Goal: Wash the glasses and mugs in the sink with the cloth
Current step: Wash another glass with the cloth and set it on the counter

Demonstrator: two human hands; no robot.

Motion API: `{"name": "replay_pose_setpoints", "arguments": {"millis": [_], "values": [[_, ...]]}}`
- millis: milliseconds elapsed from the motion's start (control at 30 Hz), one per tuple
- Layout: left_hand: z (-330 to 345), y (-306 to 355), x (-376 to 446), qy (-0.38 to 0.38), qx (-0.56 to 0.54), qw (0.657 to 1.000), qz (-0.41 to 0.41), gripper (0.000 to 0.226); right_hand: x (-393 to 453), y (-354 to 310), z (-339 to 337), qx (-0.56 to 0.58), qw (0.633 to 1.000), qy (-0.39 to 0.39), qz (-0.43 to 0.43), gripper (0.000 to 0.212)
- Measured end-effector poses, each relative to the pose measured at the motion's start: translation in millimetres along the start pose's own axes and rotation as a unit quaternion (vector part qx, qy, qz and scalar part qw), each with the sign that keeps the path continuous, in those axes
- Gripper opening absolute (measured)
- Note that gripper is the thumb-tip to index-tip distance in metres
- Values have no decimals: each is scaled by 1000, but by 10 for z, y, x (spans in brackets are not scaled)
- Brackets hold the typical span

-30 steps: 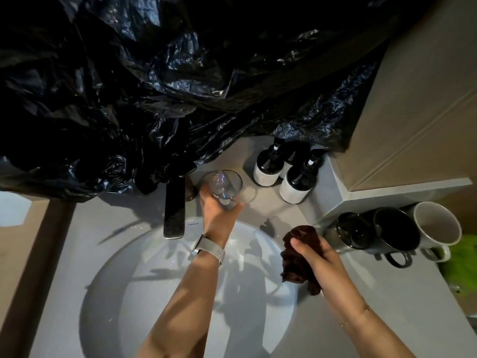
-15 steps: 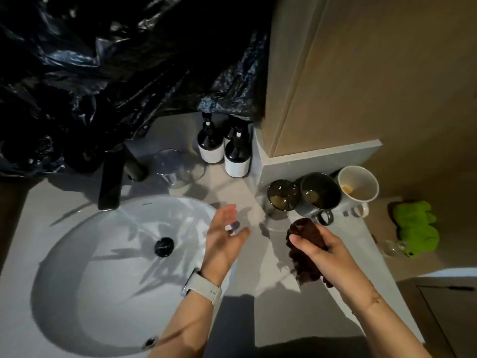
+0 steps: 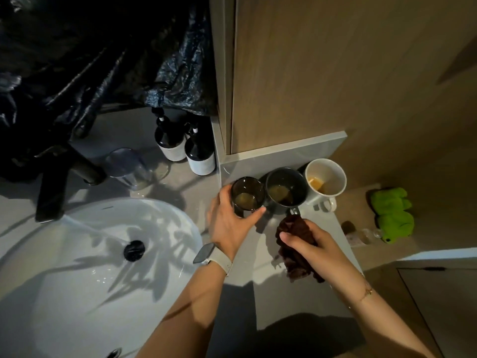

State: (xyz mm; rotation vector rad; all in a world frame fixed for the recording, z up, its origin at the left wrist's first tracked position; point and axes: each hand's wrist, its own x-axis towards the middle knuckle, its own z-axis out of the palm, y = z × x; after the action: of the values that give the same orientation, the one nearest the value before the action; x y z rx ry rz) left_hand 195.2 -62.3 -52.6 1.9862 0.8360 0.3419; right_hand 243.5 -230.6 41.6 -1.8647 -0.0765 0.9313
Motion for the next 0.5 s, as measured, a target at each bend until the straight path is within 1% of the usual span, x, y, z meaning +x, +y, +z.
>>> {"name": "replay_pose_setpoints", "arguments": {"millis": [167,300,500], "values": [[-248,-73,-130,23,-65,998,2,70,-90,-39,193,7,1000,5,5,18],[-743,-253,-322,14,-115,993,3,67,-193,-121,524,28,999,13,-6,19],[-1562,-882,-585,49,-81,995,13,74,-195,-204,1301,47,999,-12,-9,16]]}}
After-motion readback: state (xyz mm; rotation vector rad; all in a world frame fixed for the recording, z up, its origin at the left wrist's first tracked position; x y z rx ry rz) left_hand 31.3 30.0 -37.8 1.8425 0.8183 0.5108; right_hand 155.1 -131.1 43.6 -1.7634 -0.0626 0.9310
